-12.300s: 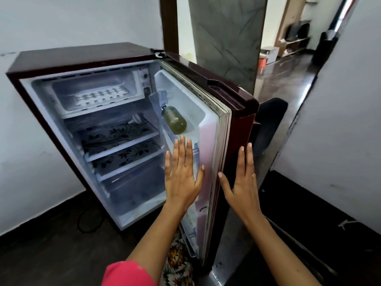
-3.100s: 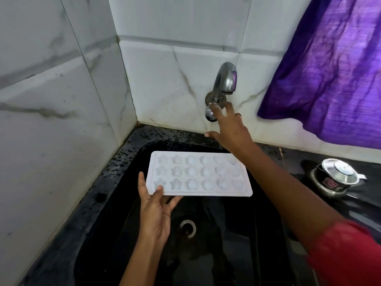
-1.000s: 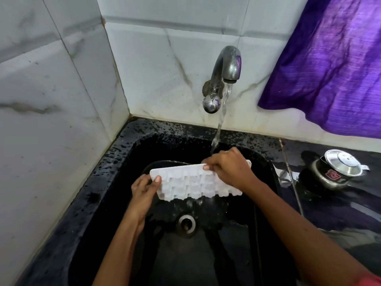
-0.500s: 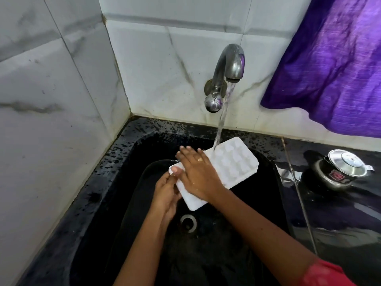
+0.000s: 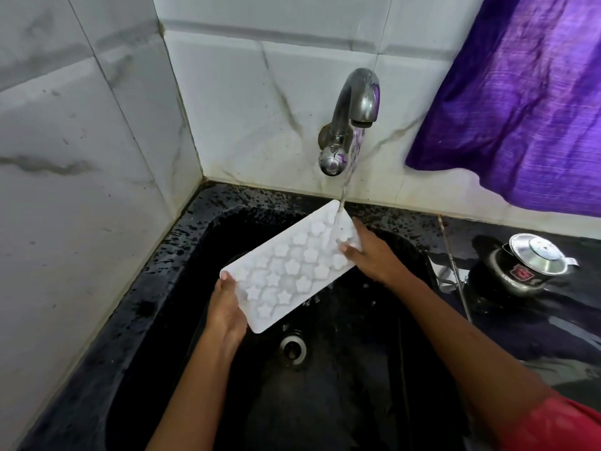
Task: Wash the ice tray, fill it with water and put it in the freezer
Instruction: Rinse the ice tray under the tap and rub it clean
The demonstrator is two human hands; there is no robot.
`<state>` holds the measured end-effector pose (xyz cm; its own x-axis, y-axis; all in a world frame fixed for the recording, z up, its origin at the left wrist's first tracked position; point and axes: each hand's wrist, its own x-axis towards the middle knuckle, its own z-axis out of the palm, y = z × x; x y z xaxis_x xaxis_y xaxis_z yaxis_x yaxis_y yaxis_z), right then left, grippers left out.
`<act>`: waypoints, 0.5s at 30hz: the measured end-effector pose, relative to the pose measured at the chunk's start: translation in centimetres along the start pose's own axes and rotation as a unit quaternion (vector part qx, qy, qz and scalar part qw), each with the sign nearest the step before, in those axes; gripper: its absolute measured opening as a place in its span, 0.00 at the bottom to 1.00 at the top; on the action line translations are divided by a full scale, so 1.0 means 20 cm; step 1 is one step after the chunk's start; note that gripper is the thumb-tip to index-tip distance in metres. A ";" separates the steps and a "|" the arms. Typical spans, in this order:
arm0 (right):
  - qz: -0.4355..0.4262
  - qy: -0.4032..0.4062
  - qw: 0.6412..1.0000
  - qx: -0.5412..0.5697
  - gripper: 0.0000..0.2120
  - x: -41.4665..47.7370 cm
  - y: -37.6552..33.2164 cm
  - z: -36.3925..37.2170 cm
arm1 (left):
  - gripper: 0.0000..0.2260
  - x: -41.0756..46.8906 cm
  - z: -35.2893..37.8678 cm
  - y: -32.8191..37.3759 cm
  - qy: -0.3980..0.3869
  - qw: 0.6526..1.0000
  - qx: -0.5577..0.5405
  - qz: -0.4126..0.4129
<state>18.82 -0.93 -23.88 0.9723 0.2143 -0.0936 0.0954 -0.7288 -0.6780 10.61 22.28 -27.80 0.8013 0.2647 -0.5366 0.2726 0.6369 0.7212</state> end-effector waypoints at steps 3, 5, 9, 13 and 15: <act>-0.004 0.012 0.991 0.130 0.25 -0.04 -0.05 -0.01 | 0.35 -0.01 -0.06 0.04 -0.035 0.993 -0.050 -0.101; -0.011 0.010 0.985 0.172 0.24 -0.05 -0.07 -0.02 | 0.42 0.01 -0.12 0.07 -0.023 0.986 -0.028 -0.162; -0.039 -0.100 0.980 0.166 0.20 -0.04 -0.08 -0.08 | 0.22 -0.01 -0.15 0.09 -0.001 0.979 -0.091 -0.182; -0.031 -0.202 0.973 0.108 0.20 0.06 -0.14 -0.21 | 0.09 0.01 -0.17 0.06 0.049 0.989 -0.094 -0.101; -0.030 -0.155 0.983 0.095 0.22 0.13 -0.23 -0.24 | 0.07 0.01 -0.15 0.05 0.053 0.991 -0.096 -0.072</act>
<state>21.93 -0.26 -17.51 0.8516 0.4619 -0.2478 0.0796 -0.5812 -0.8099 9.39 25.08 -28.56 0.6986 0.2287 -0.6780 0.2656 0.7969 0.5425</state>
